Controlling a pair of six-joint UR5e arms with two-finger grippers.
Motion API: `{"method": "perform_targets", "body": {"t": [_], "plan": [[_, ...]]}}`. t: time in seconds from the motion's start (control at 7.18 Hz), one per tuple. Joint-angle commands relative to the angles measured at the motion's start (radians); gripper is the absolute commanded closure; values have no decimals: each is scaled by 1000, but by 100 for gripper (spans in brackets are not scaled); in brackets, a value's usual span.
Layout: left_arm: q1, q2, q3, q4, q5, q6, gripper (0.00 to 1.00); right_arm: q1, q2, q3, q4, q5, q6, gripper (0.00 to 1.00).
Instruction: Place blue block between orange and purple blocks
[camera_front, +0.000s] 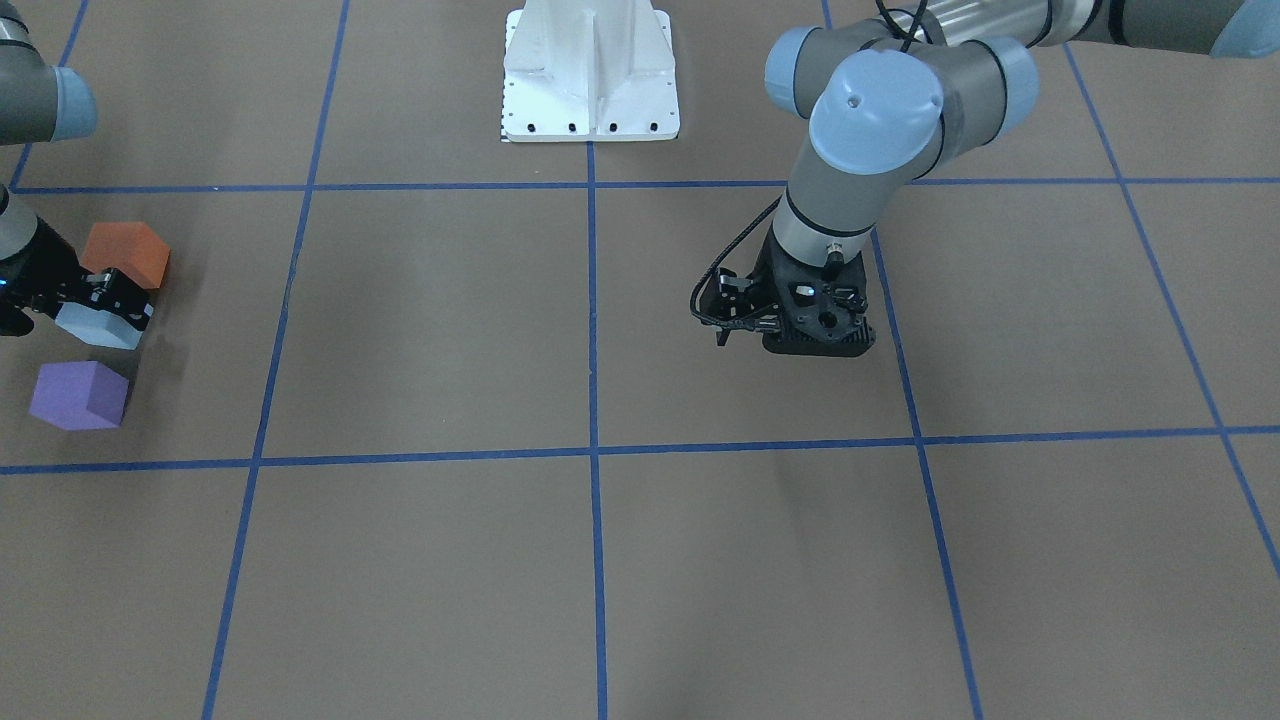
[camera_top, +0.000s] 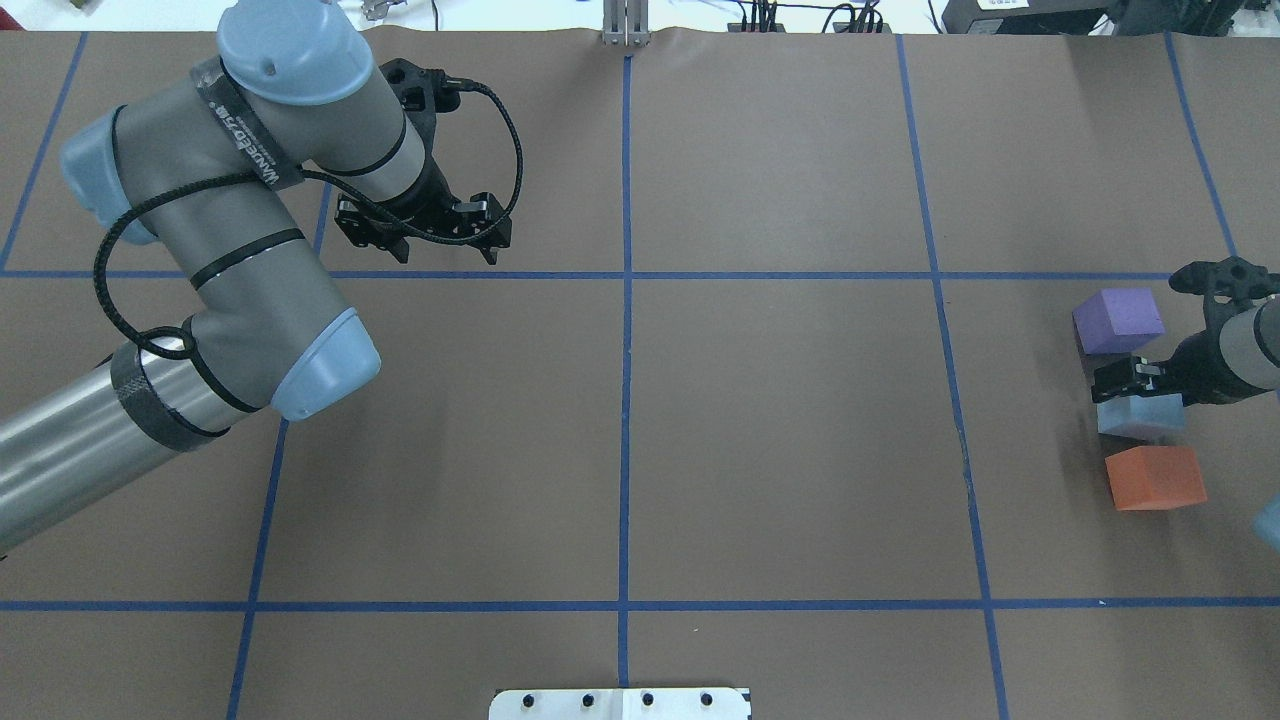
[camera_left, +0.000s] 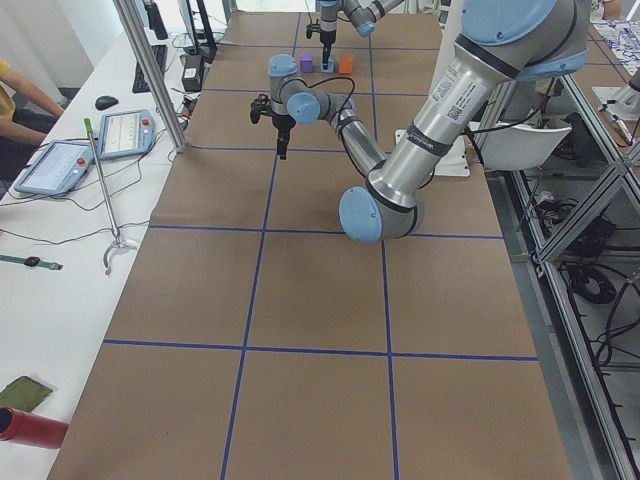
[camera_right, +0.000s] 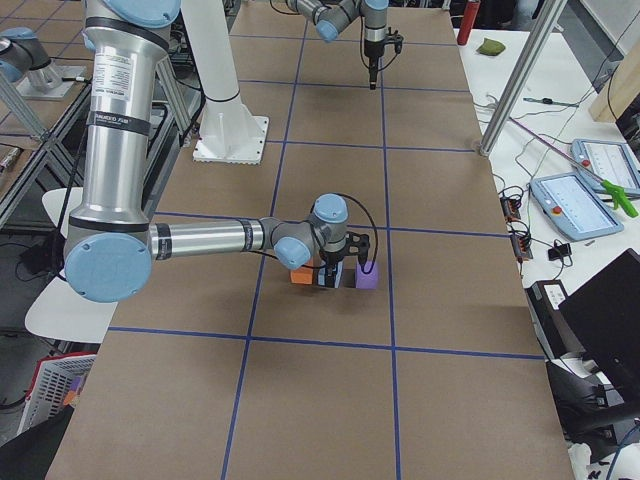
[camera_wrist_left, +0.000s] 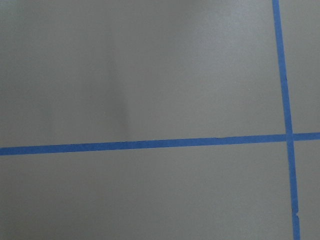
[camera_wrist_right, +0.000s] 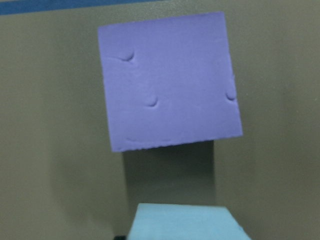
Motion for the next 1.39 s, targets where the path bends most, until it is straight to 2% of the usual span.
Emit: {"method": "perform_targets", "body": {"t": [0.0, 0.14, 0.28, 0.42, 0.56, 0.7, 0.84, 0.98, 1.11, 1.25], "plan": [[-2, 0, -14, 2, 3, -3, 0, 58, -27, 43, 0, 8, -48, 0], [-11, 0, -31, 5, 8, -7, 0, 118, -73, 76, -2, 17, -144, 0], [-64, 37, -95, 31, 15, 0, 0, 207, -79, 83, -8, 99, -218, 0], [-134, 108, -161, 68, 11, 81, 0, 312, -75, 81, -14, 220, -231, 0], [-199, 217, -222, 68, 8, 262, 0, 370, -72, 83, -16, 271, -231, 0], [-310, 308, -232, 67, -41, 451, 0, 399, -67, 80, -40, 302, -232, 0], [-448, 390, -213, 62, -166, 655, 0, 431, -6, 75, -134, 304, -285, 0], [-563, 460, -156, 60, -229, 874, 0, 506, 44, 81, -313, 304, -448, 0], [-631, 463, -66, 59, -239, 991, 0, 575, 115, 77, -517, 290, -651, 0], [-722, 465, 40, 56, -242, 1151, 0, 615, 153, 74, -631, 272, -773, 0]]}}
